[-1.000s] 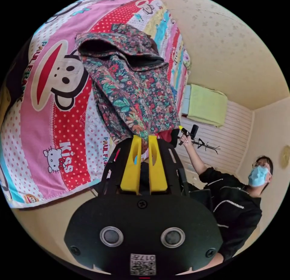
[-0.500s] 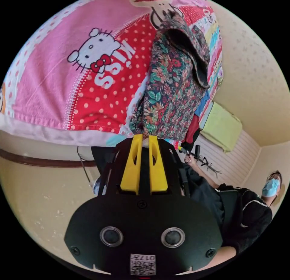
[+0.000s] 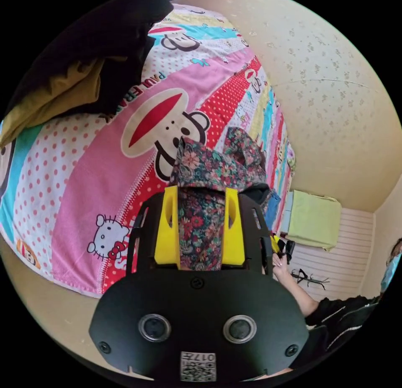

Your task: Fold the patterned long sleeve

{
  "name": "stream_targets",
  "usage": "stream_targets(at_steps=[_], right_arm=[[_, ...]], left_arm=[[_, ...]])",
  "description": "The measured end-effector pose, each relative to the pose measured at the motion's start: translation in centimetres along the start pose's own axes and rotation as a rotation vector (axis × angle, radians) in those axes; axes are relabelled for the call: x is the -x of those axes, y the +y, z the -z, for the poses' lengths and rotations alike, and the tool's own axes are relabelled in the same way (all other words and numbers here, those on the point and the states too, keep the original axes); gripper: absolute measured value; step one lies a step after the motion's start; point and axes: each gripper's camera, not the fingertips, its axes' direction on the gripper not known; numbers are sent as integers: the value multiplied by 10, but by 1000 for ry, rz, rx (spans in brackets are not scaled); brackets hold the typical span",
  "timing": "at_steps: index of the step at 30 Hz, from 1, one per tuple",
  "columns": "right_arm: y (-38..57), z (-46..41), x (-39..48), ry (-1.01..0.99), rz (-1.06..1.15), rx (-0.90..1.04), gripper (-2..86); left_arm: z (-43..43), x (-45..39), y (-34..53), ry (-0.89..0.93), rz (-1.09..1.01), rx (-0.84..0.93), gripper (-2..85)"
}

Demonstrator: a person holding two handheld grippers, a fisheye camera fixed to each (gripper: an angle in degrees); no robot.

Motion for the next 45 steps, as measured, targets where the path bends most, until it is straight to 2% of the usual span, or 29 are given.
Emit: stream_targets(at_steps=[4, 8, 10, 13, 15, 18, 21, 24, 26, 30, 32, 33, 36, 38, 39, 41, 42, 43, 45], right_arm=[[-42, -62, 16, -23, -23, -41, 113], [-68, -111, 24, 163, -97, 15, 103], [-72, -118, 23, 201, -158, -14, 86], [-76, -110, 32, 106, -198, -118, 52], [-85, -102, 41, 80, -193, -154, 45], [-118, -94, 58, 70, -147, -159, 43], [-154, -88, 76, 114, -96, -180, 54], [-185, -101, 72, 115, -46, -118, 112], [-195, -106, 50, 27, -108, -62, 150], [-175, -81, 35, -98, -82, -117, 151], [-145, -60, 30, -94, -4, -100, 144], [-135, -56, 29, -80, 13, -85, 141], [-81, -46, 23, 95, 108, 29, 128], [-36, -54, 14, 391, 163, 184, 116], [-25, -58, 10, 493, 164, 221, 113], [12, -87, -12, 792, 195, 419, 97], [20, -95, -16, 833, 220, 459, 93], [32, -106, -17, 890, 307, 447, 87], [41, -120, -13, 973, 421, 438, 83]], left_arm=[[-39, 5, -24, 12, 60, 50, 163], [-54, 13, -34, -22, 113, 73, 137], [-57, 21, -38, -8, 171, 82, 97], [-51, 15, -48, 45, 158, 92, 45], [-40, -8, -61, -25, 72, 83, 40], [-19, -53, -97, -21, -85, 70, 41], [4, -78, -132, 21, -131, 3, 56], [0, -74, -161, 75, -111, 16, 101], [-8, -61, -169, 86, -83, 25, 133], [-12, -15, -151, 223, 73, -65, 147], [-13, -5, -132, 304, 75, -97, 134], [-17, -8, -119, 301, 23, -54, 125], [-36, -39, -72, 181, -213, 133, 115], [-56, -63, -33, 68, -371, 270, 113], [-71, -73, -6, -29, -457, 346, 105], [-99, -76, 32, -237, -513, 438, 68], [-120, -69, 51, -390, -521, 502, 43], [-132, -62, 67, -474, -545, 490, 25], [-133, -59, 80, -482, -590, 389, 13]])
